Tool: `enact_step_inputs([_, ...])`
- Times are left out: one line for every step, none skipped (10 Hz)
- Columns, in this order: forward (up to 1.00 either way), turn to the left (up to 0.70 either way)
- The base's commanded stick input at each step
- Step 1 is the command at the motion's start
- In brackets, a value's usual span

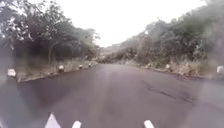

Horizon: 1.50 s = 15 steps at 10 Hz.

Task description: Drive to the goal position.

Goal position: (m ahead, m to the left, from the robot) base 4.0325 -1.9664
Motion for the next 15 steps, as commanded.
enact_step_inputs([1.0,0.0])
enact_step_inputs([1.0,0.0])
enact_step_inputs([1.0,0.0])
enact_step_inputs([1.0,0.0])
enact_step_inputs([1.0,-0.13])
enact_step_inputs([1.0,-0.28])
enact_step_inputs([1.0,-0.39])
enact_step_inputs([1.0,-0.31])
enact_step_inputs([1.0,-0.24])
enact_step_inputs([1.0,-0.16])
enact_step_inputs([1.0,-0.09])
enact_step_inputs([1.0,-0.02])
enact_step_inputs([1.0,-0.35])
enact_step_inputs([1.0,-0.38])
enact_step_inputs([1.0,-0.4])
